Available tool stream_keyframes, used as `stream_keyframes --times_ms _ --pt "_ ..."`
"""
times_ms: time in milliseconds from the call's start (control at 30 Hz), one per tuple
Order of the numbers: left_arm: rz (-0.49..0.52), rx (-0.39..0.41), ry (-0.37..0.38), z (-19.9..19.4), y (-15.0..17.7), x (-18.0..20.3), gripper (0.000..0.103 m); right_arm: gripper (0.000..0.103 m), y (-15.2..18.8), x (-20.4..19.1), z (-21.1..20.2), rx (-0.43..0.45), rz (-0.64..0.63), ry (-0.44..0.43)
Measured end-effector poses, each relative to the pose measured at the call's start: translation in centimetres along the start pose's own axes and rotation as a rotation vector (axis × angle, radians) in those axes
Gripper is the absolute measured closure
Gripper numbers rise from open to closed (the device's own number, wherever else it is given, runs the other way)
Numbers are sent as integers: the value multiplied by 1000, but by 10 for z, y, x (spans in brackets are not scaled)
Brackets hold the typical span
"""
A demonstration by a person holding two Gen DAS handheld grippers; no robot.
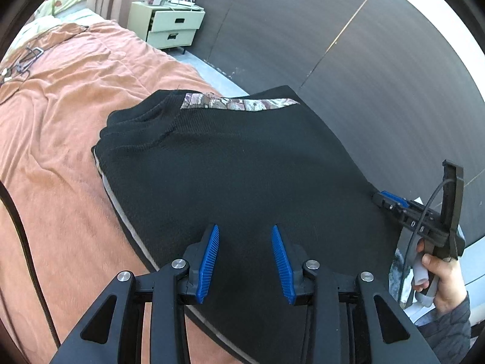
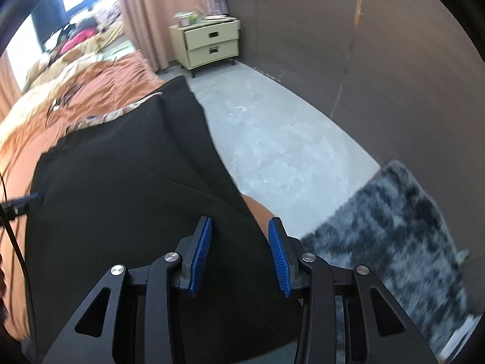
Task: Fold small clothes
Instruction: 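Press the garment flat on the stack with both open grippers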
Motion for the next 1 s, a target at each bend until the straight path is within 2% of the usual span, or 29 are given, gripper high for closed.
stream_keyframes --times_ms 100,200,267,467,600,633,667,700,767,833,867,1000 --pt "4 -8 -2 -5 5 1 64 67 1 11 -10 -5 66 14" --pt "9 -15 -11 -14 10 1 64 67 4 28 -24 -29 60 118" --pt "4 -16 -18 -23 12 0 64 67 6 31 -36 -32 103 103" --pt "-5 6 -28 -65 14 1 63 67 1 22 -97 32 146 67" --pt "1 30 -31 -103 18 3 53 66 8 -4 -138 45 113 30" --pt "5 43 -35 -114 20 4 53 63 17 -2 -153 51 111 25" --pt "6 56 -36 -125 21 3 53 56 18 -6 -159 57 110 20" --pt "3 67 -33 -138 22 2 51 51 20 -15 -171 69 110 10" --pt "7 86 -34 -163 25 1 42 33 26 -21 -188 89 111 -1" --pt "20 105 -41 -181 25 -2 29 29 32 -31 -203 101 108 -22" --pt "26 119 -51 -195 26 -3 26 25 37 -32 -204 99 107 -31" --pt "15 170 -59 -239 30 -8 7 22 53 -38 -228 98 89 -3"
Point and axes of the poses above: each gripper's, at about its wrist camera, not at the fingertips, and z roughly the way its jaws point, x to its right, y to its underside, the point moved 10 cm from there along z, roughly the way its jaws point, and after that the axes turned 10 degrees about x, right-handed, at the moved point
